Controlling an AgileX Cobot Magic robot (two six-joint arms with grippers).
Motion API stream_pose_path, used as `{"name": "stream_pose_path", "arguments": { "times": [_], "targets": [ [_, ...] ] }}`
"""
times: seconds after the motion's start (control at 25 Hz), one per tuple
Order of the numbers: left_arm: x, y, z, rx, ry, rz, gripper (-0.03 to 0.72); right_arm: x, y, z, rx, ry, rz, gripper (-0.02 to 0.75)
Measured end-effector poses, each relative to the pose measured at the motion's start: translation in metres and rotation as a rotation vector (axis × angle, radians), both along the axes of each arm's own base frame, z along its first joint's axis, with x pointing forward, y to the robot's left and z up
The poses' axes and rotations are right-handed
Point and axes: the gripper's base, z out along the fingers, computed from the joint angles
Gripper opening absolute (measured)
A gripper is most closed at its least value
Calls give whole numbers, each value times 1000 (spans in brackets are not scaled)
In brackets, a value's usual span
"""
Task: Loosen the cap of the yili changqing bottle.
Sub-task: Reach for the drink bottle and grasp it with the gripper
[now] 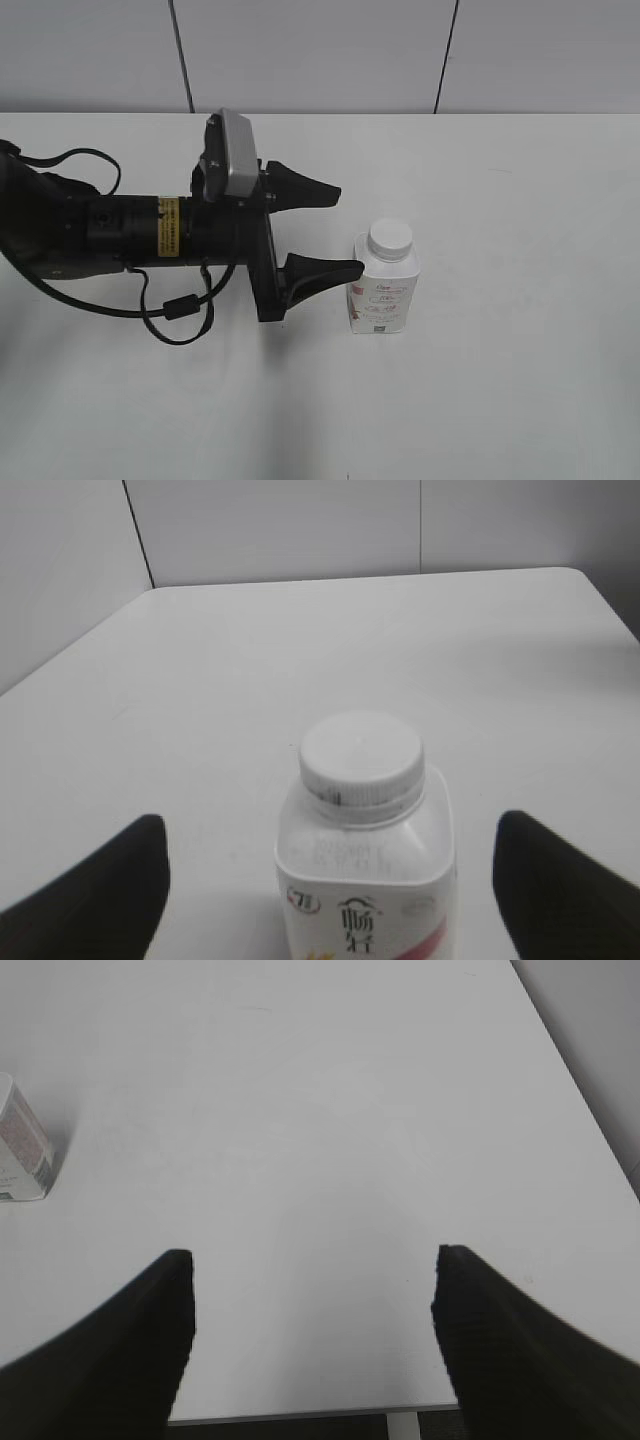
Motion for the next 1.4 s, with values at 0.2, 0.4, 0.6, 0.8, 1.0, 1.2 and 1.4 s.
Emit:
{"name": "stream_pose_path", "arguments": {
  "times": [0.2,0.4,0.6,0.8,1.0,1.2,1.4],
  "targets": [
    [3,-14,3,20,-21,-14,595,0,0,0,0,0,0,585],
    [12,-20,-2,1,0,-21,593,0,0,0,0,0,0,585],
    [12,-25,-13,-29,49,-43,594,0,0,0,0,0,0,585],
    [4,-37,-17,-23,64,-79,594,0,0,0,0,0,0,585],
    [3,-42,-20,16,66,-54,594,0,0,0,0,0,0,585],
    [6,-42,-20,19,73,-17,594,0,0,0,0,0,0,585],
    [7,-41,-21,29,73,-12,594,0,0,0,0,0,0,585]
  ]
}}
